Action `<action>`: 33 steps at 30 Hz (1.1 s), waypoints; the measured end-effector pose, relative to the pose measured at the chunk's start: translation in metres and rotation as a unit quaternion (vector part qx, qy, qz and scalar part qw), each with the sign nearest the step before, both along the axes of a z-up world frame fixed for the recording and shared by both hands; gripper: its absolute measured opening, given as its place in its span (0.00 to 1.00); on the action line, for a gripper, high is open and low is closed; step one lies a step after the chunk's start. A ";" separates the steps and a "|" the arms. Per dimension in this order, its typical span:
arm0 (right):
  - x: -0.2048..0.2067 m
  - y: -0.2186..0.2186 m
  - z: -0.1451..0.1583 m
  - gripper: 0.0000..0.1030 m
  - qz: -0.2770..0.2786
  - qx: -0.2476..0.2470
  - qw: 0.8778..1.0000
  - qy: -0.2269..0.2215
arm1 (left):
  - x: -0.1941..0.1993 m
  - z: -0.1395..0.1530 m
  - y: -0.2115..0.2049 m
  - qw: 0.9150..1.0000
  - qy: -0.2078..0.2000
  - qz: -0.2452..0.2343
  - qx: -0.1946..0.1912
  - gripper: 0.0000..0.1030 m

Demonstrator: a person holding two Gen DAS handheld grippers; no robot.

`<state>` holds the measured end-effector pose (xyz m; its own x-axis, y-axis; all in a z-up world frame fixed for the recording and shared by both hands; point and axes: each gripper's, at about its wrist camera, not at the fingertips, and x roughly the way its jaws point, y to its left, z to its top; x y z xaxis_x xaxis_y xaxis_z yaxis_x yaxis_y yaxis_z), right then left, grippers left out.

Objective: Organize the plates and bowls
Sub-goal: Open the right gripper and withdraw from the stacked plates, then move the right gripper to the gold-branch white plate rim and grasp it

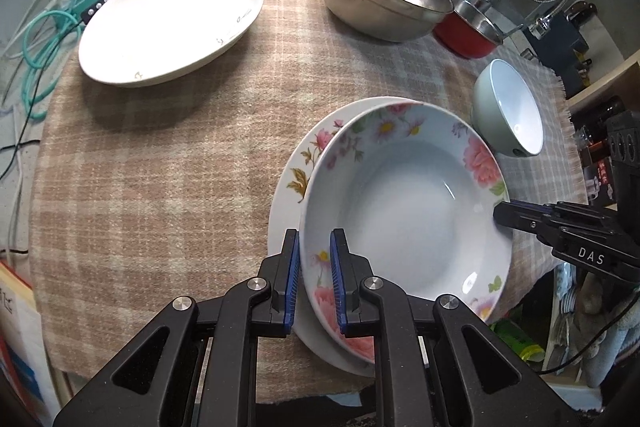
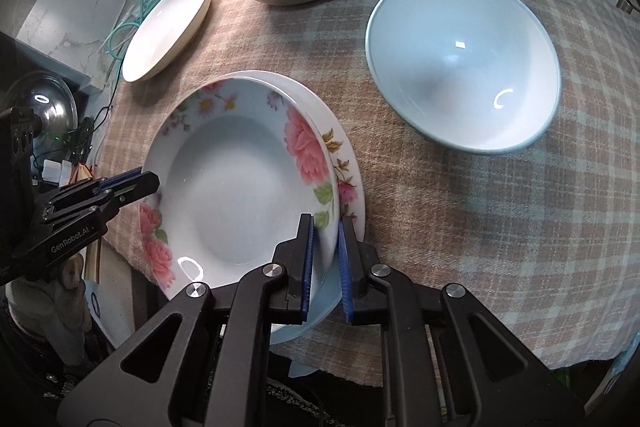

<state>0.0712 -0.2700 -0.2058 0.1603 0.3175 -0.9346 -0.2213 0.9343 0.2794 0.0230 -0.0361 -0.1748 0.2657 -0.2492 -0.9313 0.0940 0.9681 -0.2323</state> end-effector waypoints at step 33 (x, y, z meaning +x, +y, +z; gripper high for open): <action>0.029 0.098 0.081 0.35 0.022 0.038 0.988 -0.147 | 0.046 0.036 0.126 0.994 -0.070 0.080 -0.014 0.14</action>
